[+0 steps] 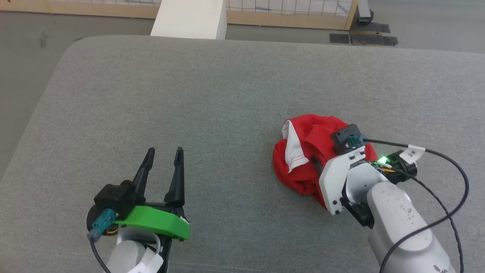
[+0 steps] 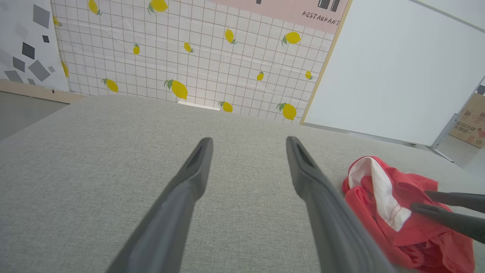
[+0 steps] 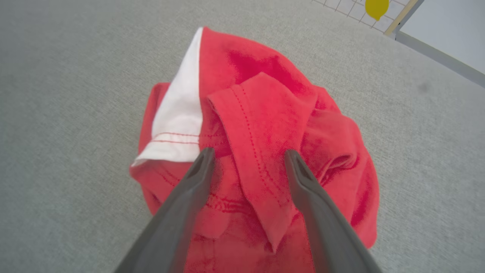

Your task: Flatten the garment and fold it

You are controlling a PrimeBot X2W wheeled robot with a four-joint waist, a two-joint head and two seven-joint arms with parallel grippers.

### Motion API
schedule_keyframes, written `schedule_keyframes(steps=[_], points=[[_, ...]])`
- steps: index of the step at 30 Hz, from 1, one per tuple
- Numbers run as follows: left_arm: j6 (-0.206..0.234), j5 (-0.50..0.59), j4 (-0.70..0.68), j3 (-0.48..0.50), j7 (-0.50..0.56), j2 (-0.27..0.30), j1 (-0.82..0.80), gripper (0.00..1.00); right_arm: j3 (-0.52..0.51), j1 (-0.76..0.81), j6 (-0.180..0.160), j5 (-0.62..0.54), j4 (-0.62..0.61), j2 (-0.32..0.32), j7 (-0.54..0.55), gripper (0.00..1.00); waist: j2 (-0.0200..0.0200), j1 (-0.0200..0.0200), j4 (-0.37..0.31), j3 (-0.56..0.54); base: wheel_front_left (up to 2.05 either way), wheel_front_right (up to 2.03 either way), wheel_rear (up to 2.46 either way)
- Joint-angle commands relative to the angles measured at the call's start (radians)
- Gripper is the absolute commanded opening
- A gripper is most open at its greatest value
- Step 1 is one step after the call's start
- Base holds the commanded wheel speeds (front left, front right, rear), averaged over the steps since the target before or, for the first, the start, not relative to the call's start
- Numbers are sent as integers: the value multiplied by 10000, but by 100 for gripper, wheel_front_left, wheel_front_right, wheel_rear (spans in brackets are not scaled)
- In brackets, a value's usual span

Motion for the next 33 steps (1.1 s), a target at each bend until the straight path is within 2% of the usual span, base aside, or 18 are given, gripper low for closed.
schedule_keyframes(steps=[1,2,5,10,17,21,23,26,30,33], points=[[-59,-25,-44,3,-37,-43,-213,100,7,-263,-19,-50,199,-6,135,23,-1,0,77,80,0,0,0],[-61,-27,-38,0,-37,-46,-227,100,17,-386,-19,-93,349,-6,230,0,-1,0,93,100,0,0,0],[-64,-31,-18,-5,-37,-51,-276,100,5,-648,-19,-64,615,-6,283,0,-1,0,129,131,0,0,0],[-68,-48,29,-4,-38,-57,-321,100,292,-1104,-19,501,544,-6,-264,0,-1,0,124,115,0,0,0],[-71,-39,48,7,-38,-60,-319,100,1638,-2258,-19,1967,-504,-6,-1495,0,-1,0,5,28,0,0,0],[-71,-22,27,1,-38,-61,-308,100,1999,-2951,-19,2807,-1154,-6,-2198,0,-1,0,-45,-22,0,0,0],[-72,-13,11,-16,-38,-61,-248,100,1816,-3321,-19,3542,-1647,-6,-2886,0,-1,0,-56,-97,0,0,0],[-72,-17,-4,-21,-38,-61,-200,100,1340,-3219,-19,3668,-1744,-6,-3134,0,-1,0,-61,-129,0,0,0],[-72,-29,-25,-48,-38,-61,-140,100,110,-2394,-19,3112,-1298,-6,-2801,0,-1,0,-83,-161,0,0,0],[-72,-49,-59,-49,-38,-62,-112,100,-1185,-1428,-19,2134,-703,-43,-2198,0,-1,0,-135,-133,0,0,0]])
